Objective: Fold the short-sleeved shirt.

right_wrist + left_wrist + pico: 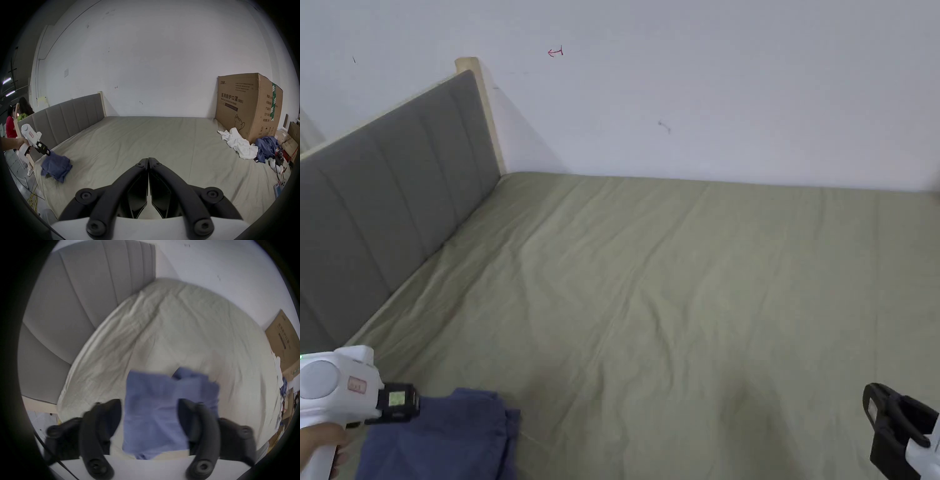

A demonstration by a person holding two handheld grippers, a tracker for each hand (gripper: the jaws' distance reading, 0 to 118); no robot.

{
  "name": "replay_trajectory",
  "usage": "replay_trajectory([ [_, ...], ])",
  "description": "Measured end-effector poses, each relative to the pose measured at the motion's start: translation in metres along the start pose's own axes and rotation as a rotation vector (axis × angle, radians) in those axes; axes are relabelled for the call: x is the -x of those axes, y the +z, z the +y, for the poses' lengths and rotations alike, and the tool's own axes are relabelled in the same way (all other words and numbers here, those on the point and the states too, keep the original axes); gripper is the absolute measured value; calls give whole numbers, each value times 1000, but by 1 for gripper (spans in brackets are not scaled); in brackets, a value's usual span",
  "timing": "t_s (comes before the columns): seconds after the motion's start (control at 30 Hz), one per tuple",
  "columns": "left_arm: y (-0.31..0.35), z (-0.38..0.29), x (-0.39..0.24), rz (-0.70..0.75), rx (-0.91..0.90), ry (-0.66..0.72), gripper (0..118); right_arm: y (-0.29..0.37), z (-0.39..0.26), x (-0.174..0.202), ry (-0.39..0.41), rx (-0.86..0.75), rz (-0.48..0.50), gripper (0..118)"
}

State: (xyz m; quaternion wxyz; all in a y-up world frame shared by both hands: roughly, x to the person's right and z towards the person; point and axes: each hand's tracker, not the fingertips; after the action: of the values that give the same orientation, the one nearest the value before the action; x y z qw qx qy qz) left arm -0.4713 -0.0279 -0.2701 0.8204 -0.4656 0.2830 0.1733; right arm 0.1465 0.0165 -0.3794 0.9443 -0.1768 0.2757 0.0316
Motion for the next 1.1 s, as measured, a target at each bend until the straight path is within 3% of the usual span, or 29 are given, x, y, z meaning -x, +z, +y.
replay_trajectory([
  [0.23,112,14,-48,-102,-418,21,92,43,41,-20,-31,-88,-74,1],
  [0.6,274,-19,-183,-186,-930,-115,92,118,104,-50,48,-252,-178,1],
  [0.8,307,-64,-252,-178,-1075,-182,92,142,115,-67,90,-306,-214,1],
  [1.1,291,-127,-315,-229,-1127,-196,89,162,105,-88,78,-342,-254,1],
])
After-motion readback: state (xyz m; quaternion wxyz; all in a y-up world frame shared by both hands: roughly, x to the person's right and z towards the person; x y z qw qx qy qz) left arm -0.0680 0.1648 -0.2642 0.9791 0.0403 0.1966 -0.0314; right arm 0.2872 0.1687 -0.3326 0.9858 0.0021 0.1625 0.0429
